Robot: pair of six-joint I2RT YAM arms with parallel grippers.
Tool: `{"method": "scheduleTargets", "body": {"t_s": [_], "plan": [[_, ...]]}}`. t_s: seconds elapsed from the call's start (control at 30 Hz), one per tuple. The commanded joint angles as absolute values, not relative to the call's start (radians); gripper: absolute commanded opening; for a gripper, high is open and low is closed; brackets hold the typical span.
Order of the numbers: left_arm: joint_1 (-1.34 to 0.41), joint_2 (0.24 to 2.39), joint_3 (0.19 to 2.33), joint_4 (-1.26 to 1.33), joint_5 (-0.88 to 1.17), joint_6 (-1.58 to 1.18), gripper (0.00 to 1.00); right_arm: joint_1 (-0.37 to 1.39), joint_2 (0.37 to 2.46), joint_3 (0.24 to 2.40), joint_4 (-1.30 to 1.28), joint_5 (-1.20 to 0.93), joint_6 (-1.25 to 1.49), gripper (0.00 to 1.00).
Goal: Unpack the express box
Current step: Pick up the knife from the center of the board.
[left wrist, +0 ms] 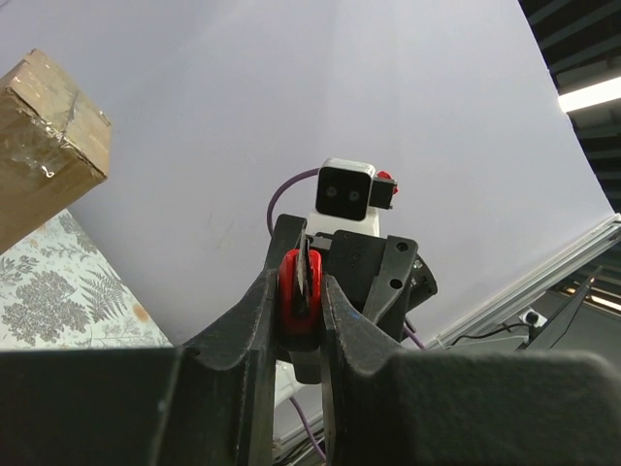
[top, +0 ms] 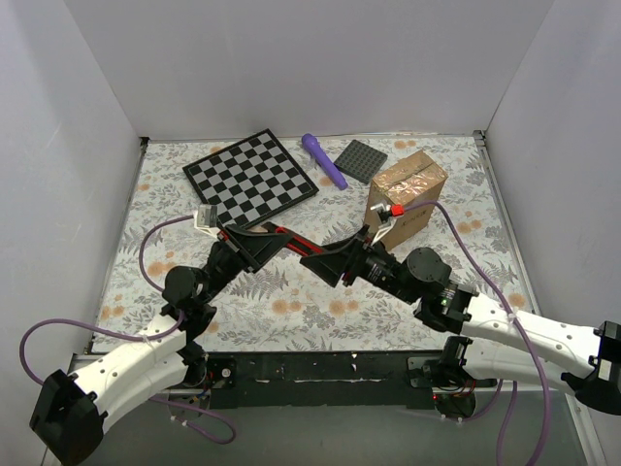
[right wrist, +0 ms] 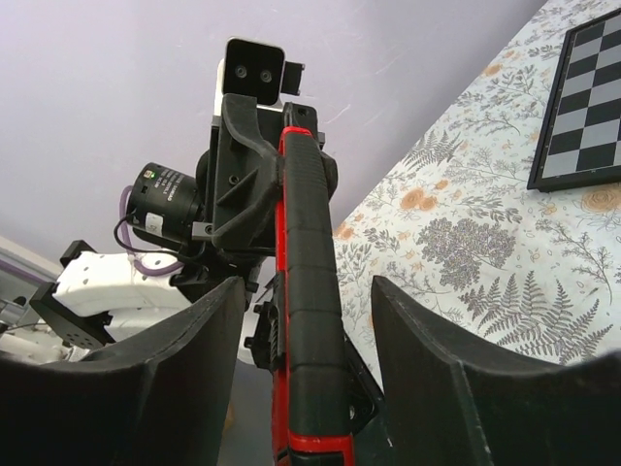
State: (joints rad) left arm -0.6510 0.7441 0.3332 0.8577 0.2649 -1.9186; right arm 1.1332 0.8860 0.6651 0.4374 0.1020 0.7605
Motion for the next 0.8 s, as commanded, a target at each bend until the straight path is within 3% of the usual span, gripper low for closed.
{"method": "scheduleTargets", "body": {"t_s": [0.0,0.13,0.2,0.23,0.27,0.3,0.37,0.5,0.67,0.77], "plan": [[-0.664,0.738,0.341,0.87,0.288,-1.914,0.0,1.129,0.902,0.692,0.499,0.1,0.767,0.6],[-0.664,0.746,0.348,0.864,0.299,-1.911,0.0,1.131,0.899,0.683,0.508,0.112,0.765,0.41],[-0.664,0.739,0.347,0.848,0.304,-1.904,0.03,1.129,0.893,0.68,0.506,0.115,0.755,0.24],[-0.664,0.736,0.344,0.842,0.304,-1.902,0.07,1.131,0.89,0.68,0.503,0.117,0.75,0.19],[-0.664,0.732,0.342,0.832,0.301,-1.902,0.23,1.131,0.885,0.681,0.499,0.12,0.744,0.07],[-0.664,0.724,0.345,0.801,0.29,-1.901,0.32,1.131,0.874,0.683,0.491,0.135,0.738,0.01],[-0.664,0.715,0.351,0.763,0.278,-1.891,0.63,1.129,0.856,0.692,0.465,0.156,0.706,0.01],[-0.664,0.692,0.393,0.582,0.218,-1.861,0.89,1.129,0.795,0.738,0.388,0.25,0.612,0.01],[-0.664,0.695,0.394,0.548,0.187,-1.855,0.93,1.112,0.781,0.872,0.25,0.359,0.465,0.01],[-0.664,0.7,0.377,0.529,0.176,-1.864,0.93,1.109,0.779,0.929,0.129,0.555,0.414,0.01]]}}
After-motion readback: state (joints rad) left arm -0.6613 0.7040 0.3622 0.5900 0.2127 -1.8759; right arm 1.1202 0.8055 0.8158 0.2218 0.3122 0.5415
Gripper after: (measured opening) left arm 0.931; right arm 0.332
